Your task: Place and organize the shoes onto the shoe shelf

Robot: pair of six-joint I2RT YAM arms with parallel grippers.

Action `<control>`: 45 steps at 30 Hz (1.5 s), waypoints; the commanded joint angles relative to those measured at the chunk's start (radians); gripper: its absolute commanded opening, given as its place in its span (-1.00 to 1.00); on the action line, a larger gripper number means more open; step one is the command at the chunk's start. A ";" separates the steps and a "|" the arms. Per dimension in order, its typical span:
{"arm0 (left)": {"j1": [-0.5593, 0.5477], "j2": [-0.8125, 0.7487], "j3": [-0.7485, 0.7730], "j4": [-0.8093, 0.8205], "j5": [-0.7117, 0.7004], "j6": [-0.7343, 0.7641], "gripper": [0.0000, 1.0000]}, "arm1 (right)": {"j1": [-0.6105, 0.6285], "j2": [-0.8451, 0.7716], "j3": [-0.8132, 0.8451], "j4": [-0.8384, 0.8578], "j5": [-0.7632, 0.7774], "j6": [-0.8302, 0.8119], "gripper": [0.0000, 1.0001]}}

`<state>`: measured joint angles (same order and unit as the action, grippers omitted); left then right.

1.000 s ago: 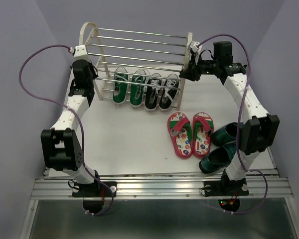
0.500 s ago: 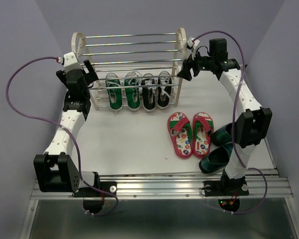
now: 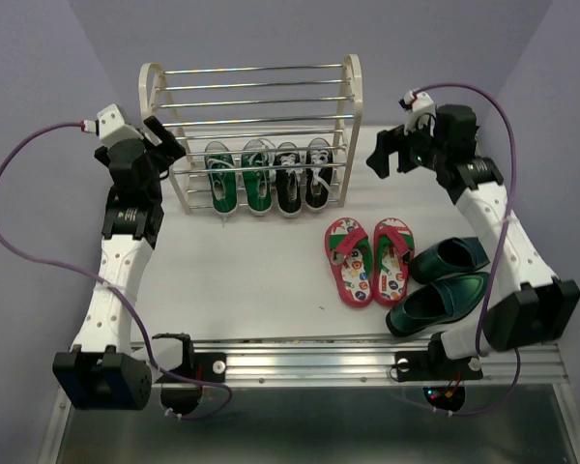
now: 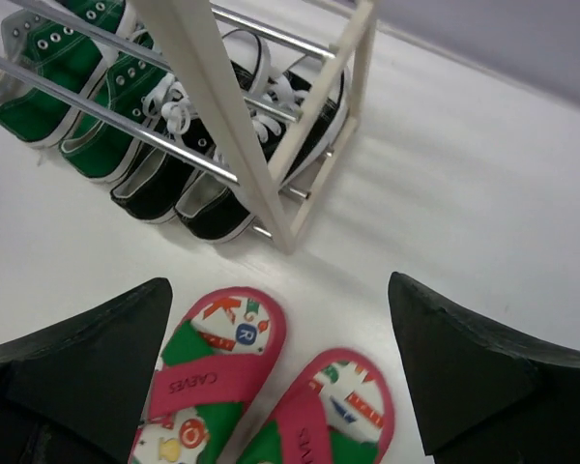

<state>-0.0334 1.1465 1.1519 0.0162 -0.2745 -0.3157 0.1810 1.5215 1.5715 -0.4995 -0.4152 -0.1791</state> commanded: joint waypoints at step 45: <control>-0.545 -0.456 -0.356 -0.424 0.035 -0.339 0.98 | 0.855 -0.130 -0.673 0.303 0.912 0.907 -0.99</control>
<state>-0.5751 0.7517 0.7090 -0.3244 -0.1898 -0.7055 0.9165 1.3678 0.7719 -0.2546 0.3660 0.5694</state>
